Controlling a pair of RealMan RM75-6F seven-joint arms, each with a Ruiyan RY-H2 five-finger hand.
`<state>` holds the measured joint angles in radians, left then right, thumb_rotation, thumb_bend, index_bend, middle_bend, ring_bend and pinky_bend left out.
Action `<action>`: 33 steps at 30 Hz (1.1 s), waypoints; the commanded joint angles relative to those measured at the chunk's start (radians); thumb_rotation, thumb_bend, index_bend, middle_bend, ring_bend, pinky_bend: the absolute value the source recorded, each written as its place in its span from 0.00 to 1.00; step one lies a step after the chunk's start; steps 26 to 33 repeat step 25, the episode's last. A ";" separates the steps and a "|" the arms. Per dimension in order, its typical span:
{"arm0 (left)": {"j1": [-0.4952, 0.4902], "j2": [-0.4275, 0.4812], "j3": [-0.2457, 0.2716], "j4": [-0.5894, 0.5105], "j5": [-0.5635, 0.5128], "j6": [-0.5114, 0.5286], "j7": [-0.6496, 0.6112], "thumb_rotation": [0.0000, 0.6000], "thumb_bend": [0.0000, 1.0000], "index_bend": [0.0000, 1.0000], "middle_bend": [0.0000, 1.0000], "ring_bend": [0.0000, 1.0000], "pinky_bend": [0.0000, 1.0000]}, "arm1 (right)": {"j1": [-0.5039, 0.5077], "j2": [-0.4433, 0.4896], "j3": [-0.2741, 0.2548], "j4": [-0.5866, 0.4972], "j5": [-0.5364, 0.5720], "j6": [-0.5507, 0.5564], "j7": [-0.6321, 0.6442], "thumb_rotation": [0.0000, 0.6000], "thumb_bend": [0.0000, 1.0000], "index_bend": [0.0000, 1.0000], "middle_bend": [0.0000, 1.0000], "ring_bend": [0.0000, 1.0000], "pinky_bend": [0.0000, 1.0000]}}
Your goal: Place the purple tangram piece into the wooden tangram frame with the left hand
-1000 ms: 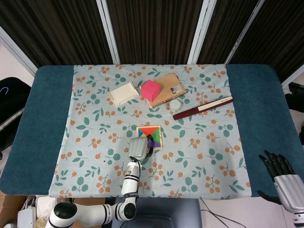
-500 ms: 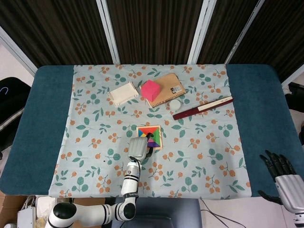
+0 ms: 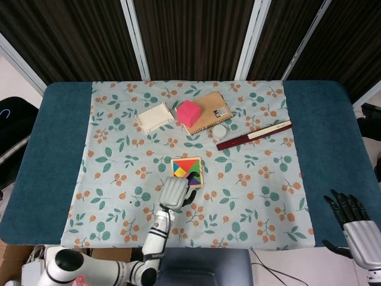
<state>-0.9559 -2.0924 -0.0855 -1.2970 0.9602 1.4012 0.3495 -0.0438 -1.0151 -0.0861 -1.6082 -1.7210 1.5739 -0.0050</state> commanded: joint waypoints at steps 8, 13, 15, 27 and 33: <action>0.439 0.599 0.560 -0.175 0.521 0.420 -0.398 1.00 0.39 0.10 0.18 0.11 0.14 | 0.001 -0.055 0.004 -0.020 0.002 -0.028 -0.135 1.00 0.12 0.00 0.00 0.00 0.00; 0.600 0.599 0.538 0.064 0.535 0.500 -0.531 1.00 0.39 0.04 0.10 0.04 0.10 | -0.005 -0.086 0.015 -0.027 0.012 -0.023 -0.202 1.00 0.12 0.00 0.00 0.00 0.00; 0.611 0.612 0.528 0.095 0.554 0.473 -0.544 1.00 0.39 0.02 0.09 0.04 0.09 | -0.008 -0.095 0.017 -0.028 0.012 -0.017 -0.218 1.00 0.12 0.00 0.00 0.00 0.00; 0.656 0.643 0.426 0.086 0.610 0.423 -0.549 1.00 0.38 0.01 0.09 0.04 0.09 | -0.012 -0.111 0.015 -0.022 0.000 -0.008 -0.236 1.00 0.12 0.00 0.00 0.00 0.00; 0.656 0.643 0.426 0.086 0.610 0.423 -0.549 1.00 0.38 0.01 0.09 0.04 0.09 | -0.012 -0.111 0.015 -0.022 0.000 -0.008 -0.236 1.00 0.12 0.00 0.00 0.00 0.00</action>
